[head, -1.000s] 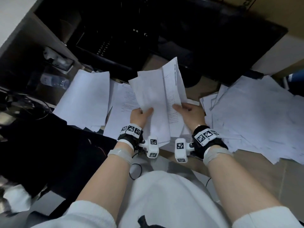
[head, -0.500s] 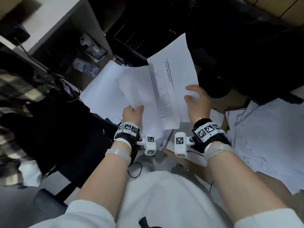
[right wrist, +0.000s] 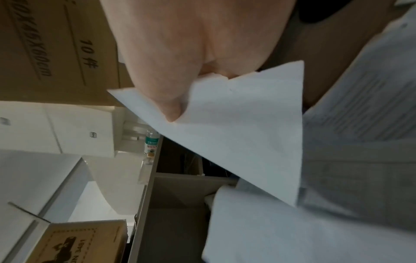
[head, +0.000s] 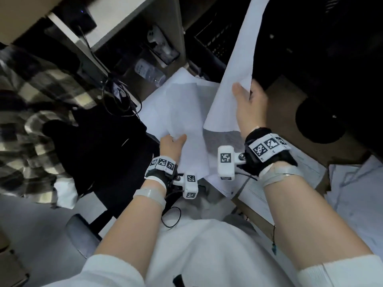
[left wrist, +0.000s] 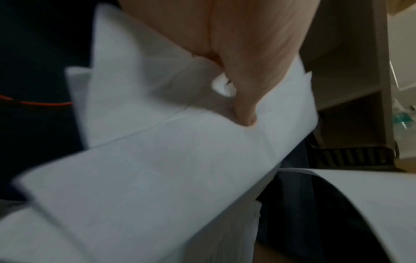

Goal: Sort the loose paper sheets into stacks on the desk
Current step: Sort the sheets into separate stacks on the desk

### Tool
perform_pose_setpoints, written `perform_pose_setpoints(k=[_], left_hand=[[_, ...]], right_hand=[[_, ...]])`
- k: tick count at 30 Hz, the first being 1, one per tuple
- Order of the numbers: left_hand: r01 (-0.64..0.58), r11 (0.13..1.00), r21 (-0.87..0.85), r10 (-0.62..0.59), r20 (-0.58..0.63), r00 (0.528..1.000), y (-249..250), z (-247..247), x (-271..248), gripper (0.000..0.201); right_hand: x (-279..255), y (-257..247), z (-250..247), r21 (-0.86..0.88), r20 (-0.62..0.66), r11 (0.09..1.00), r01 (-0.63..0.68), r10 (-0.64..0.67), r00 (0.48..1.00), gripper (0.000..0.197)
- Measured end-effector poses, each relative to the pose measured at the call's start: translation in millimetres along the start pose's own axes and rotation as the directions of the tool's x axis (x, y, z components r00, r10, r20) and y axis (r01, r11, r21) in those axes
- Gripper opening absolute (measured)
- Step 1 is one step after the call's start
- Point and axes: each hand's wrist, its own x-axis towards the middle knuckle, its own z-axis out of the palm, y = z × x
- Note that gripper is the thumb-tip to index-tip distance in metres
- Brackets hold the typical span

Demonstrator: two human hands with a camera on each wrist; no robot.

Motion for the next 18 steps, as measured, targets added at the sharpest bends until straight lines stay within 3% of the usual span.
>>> perform_pose_setpoints(k=[2, 5, 7, 9, 14, 18], left_hand=[[-0.019, 0.999, -0.043, 0.012, -0.143, 0.990, -6.6, -21.7, 12.0, 0.023], [-0.045, 0.998, -0.045, 0.032, -0.263, 0.964, -10.4, -51.5, 22.4, 0.027], [-0.055, 0.998, -0.021, 0.045, -0.337, 0.940, -11.7, -64.6, 27.3, 0.034], [-0.071, 0.997, 0.022, 0.073, -0.402, 0.913, -9.2, -73.3, 27.1, 0.037], [-0.073, 0.989, 0.126, 0.126, -0.484, 0.866, -4.8, -84.6, 35.3, 0.036], [-0.086, 0.991, 0.107, 0.128, -0.501, 0.856, -2.3, -86.0, 47.2, 0.030]], right_hand=[[9.3, 13.5, 16.9, 0.040, -0.083, 0.999, -0.017, 0.020, 0.996, 0.023], [21.7, 53.1, 31.4, -0.145, -0.218, 0.976, -0.163, 0.129, 0.967, 0.031], [25.4, 82.2, 34.3, -0.353, -0.273, 0.882, -0.313, 0.223, 0.936, 0.032], [26.1, 105.7, 36.1, -0.462, -0.294, 0.800, -0.383, 0.270, 0.917, 0.034], [33.8, 137.8, 50.3, -0.476, -0.282, 0.756, -0.449, 0.352, 0.892, 0.046], [49.5, 161.6, 69.8, -0.417, -0.254, 0.755, -0.506, 0.437, 0.863, 0.046]])
